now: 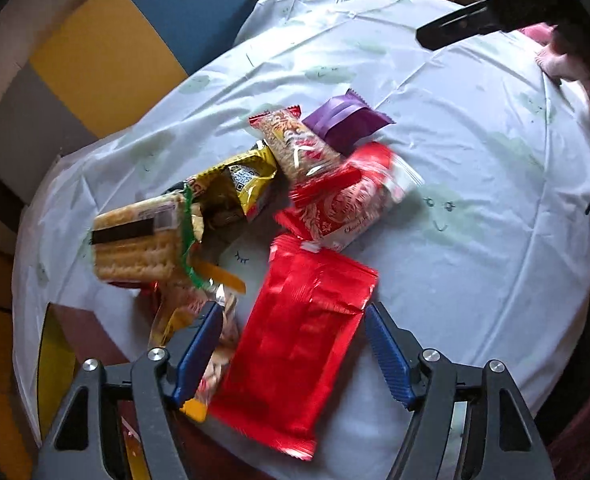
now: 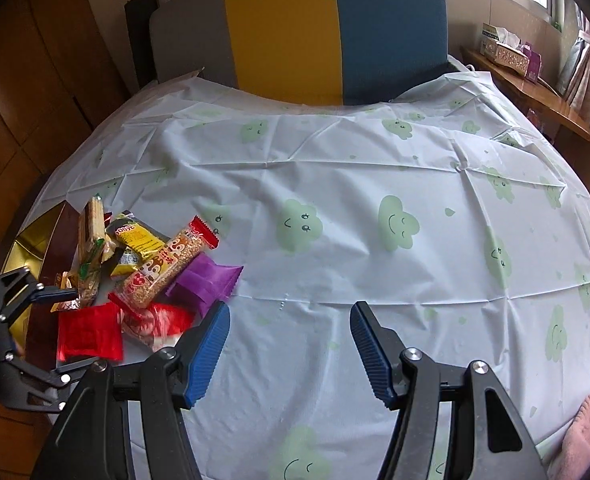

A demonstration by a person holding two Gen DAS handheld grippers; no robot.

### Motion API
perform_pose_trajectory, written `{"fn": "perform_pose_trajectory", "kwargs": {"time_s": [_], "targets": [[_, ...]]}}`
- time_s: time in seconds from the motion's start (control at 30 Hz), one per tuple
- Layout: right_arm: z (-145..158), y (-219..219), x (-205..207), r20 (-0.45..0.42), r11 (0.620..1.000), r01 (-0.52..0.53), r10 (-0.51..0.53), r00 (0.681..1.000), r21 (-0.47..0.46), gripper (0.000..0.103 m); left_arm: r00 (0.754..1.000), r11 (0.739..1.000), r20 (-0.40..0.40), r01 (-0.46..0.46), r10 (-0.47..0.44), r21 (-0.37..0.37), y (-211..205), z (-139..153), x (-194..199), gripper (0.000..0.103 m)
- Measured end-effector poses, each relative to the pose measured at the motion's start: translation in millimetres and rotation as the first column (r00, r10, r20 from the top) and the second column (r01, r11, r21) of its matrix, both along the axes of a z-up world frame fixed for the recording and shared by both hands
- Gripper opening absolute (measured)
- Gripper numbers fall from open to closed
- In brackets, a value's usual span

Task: Organize snacks
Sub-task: 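Grasp the red rectangular packet with the left tool, then lift the red packet with the left tool while the right tool grasps the cracker pack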

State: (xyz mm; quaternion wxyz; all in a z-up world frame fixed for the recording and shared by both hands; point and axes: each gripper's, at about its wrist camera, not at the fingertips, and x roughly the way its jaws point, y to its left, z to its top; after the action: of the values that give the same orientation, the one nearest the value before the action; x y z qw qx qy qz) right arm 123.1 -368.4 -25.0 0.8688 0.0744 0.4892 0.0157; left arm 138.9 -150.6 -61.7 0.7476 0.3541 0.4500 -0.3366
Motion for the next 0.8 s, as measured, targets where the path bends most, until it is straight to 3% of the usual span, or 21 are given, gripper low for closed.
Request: {"fn": "perform_pose_trajectory", "kwargs": {"time_s": [0.13, 0.17, 0.2, 0.3, 0.47, 0.7, 0.8], "targets": [[1.2, 1.8, 0.7, 0.006, 1.000, -0.009, 0.009, 1.000, -0.006, 0.064, 1.000, 1.000, -0.026, -0.014, 0.014, -0.012, -4.3, -6.8, 7.5, 0.069], [1.5, 2.5, 0.6, 0.008, 1.000, -0.011, 0.011, 1.000, -0.010, 0.064, 0.999, 0.999, -0.045, -0.020, 0.019, -0.028, -5.3, -7.1, 7.4, 0.057], [1.7, 3.0, 0.5, 0.010, 1.000, -0.014, 0.014, 1.000, -0.013, 0.064, 0.997, 0.999, -0.070, -0.030, 0.027, -0.039, -6.6, -7.7, 7.8, 0.051], [1.9, 4.4, 0.1, 0.012, 0.999, -0.017, 0.018, 1.000, -0.028, 0.064, 0.996, 0.996, -0.063, -0.066, 0.062, -0.067, -7.3, -6.8, 1.6, 0.046], [1.0, 3.9, -0.6, 0.008, 0.999, -0.012, 0.013, 1.000, -0.034, 0.064, 0.981, 0.965, -0.071, -0.192, 0.182, -0.177, 1.1, 2.4, -22.8, 0.045], [-2.7, 9.4, -1.9, -0.012, 0.998, -0.038, 0.038, 0.999, -0.046, 0.064, 0.959, 0.930, 0.028, -0.266, 0.282, -0.252, 17.7, 5.6, -81.9, 0.045], [-4.8, 15.9, -3.5, -0.021, 0.996, -0.073, 0.072, 0.997, -0.043, 0.064, 0.942, 0.913, 0.015, -0.320, 0.334, -0.253, 26.6, -8.4, -94.9, 0.045]]}}
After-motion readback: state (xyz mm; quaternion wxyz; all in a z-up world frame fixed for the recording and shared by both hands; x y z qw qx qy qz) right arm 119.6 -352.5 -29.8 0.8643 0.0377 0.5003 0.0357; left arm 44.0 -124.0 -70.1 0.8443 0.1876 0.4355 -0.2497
